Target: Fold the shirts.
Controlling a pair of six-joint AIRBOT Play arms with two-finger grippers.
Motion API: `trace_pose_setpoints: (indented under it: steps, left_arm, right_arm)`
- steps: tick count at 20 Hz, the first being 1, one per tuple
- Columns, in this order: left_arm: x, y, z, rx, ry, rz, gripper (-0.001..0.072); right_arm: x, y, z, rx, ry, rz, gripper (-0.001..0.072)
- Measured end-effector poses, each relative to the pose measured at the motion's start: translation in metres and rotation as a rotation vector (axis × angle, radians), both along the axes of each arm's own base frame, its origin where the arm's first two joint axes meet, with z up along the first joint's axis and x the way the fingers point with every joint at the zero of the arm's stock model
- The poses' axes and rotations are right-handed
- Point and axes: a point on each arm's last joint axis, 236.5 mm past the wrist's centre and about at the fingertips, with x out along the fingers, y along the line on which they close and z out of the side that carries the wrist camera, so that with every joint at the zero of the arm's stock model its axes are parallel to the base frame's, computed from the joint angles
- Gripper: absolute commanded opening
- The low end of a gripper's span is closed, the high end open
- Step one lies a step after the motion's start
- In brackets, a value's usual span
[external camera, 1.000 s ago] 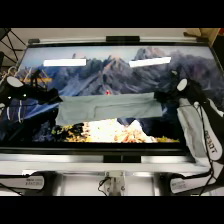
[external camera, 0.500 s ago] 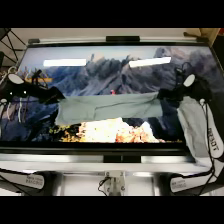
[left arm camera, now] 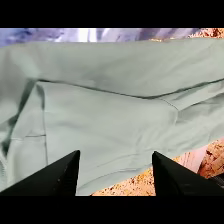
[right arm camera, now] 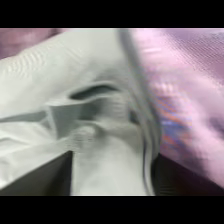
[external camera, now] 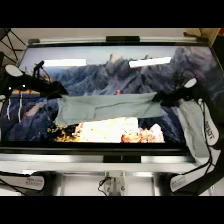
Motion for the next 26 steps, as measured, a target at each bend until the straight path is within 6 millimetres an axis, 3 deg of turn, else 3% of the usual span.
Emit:
trace_pose_setpoints:
  steps: [1, 2, 3, 4, 6, 7, 9, 11, 15, 18, 23, 26]
  left_arm:
    - [-0.001, -0.008, 0.001, 0.000, -0.002, -0.018, 0.0526]
    - [-0.002, -0.016, 0.002, 0.000, -0.006, -0.034, 0.0510]
    - [-0.003, -0.023, 0.002, 0.000, -0.011, -0.049, 0.0395]
    - [-0.004, -0.029, 0.002, 0.000, -0.014, -0.061, 0.0178]
    - [-0.005, -0.045, 0.004, -0.006, -0.026, -0.086, 0.0067]
    - [-0.004, -0.056, 0.004, -0.023, -0.031, -0.090, 0.0036]
    - [-0.004, -0.089, 0.004, -0.077, -0.038, -0.094, 0.0030]
    - [-0.009, -0.135, -0.003, -0.140, -0.039, -0.102, 0.0030]
    - [-0.038, -0.227, -0.030, -0.210, -0.013, -0.148, 0.0030]
    - [-0.057, -0.291, -0.043, -0.275, -0.015, -0.137, 0.0029]
    - [-0.076, -0.363, -0.055, -0.386, 0.005, -0.055, 0.0028]
    - [-0.069, -0.370, -0.052, -0.415, -0.012, -0.035, 0.0025]
  right_arm:
    - [-0.003, 0.006, -0.005, 0.003, 0.015, 0.015, 0.0104]
    - [-0.004, 0.012, -0.007, 0.010, 0.023, 0.023, 0.0071]
    - [-0.004, 0.017, -0.007, 0.008, 0.020, 0.036, 0.0070]
    - [-0.004, 0.021, -0.006, 0.014, 0.014, 0.043, 0.0070]
    - [-0.001, 0.022, 0.009, -0.003, -0.029, 0.070, 0.0070]
    - [0.003, 0.026, 0.027, 0.009, -0.066, 0.071, 0.0070]
    - [0.004, 0.030, 0.065, 0.010, -0.137, 0.086, 0.0070]
    - [-0.004, 0.036, 0.113, 0.021, -0.208, 0.105, 0.0071]
    - [-0.041, 0.046, 0.202, 0.031, -0.306, 0.110, 0.0071]
    - [-0.072, 0.052, 0.251, 0.038, -0.362, 0.092, 0.0070]
    - [-0.114, 0.062, 0.297, 0.067, -0.401, 0.065, 0.0070]
    - [-0.120, 0.066, 0.305, 0.086, -0.408, 0.052, 0.0070]
